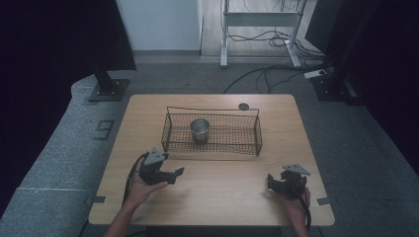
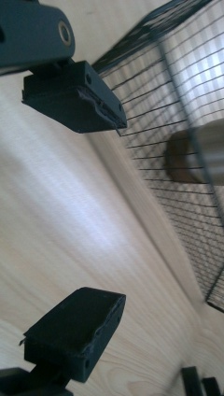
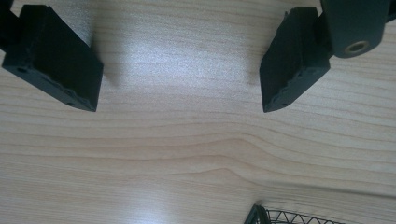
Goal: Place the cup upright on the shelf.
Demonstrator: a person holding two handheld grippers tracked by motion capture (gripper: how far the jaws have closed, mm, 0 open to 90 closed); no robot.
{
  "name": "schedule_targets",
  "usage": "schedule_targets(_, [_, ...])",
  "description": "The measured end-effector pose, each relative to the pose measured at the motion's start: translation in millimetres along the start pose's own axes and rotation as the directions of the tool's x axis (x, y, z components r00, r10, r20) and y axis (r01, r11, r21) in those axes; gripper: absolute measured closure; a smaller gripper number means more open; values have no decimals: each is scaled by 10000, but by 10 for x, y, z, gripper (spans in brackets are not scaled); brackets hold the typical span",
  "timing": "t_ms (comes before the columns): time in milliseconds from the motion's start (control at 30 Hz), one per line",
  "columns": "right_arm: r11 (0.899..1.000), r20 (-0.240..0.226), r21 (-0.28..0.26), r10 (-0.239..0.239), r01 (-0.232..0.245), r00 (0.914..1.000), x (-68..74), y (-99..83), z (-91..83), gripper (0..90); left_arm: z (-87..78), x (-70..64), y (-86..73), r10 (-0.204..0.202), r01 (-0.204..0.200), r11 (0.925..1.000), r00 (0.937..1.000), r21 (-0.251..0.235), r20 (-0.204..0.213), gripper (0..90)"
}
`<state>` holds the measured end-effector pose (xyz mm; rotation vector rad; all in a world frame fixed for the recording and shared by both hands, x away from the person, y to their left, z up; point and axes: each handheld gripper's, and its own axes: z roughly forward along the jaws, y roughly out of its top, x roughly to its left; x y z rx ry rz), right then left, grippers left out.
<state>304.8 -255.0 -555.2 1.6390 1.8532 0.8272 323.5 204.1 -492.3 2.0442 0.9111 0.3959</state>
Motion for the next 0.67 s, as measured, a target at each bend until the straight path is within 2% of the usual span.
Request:
schedule_targets(100, [10000,-1,-1,-1,1,10000,0,0,0,132,-14,-34,-133,118,-110,9992,9997,396,-191,148])
schedule_targets(167, [10000,1,-1,-1,1,10000,0,0,0,132,-29,-32,-223,-52,60,9985,9999,551,-133,150])
schedule_targets(333, [10000,3,-3,-2,2,10000,1,0,0,133,-26,5,-427,-574,592,9961,9979,659,-298,151])
schedule_targets(400, [10000,3,-2,-2,2,10000,1,0,0,133,-4,23,-457,-509,541,9947,9980,870,-387,152])
schedule_targets(667, [10000,-6,1,-2,2,10000,0,1,0,133,18,37,-506,-658,689,9941,9971,835,-391,156])
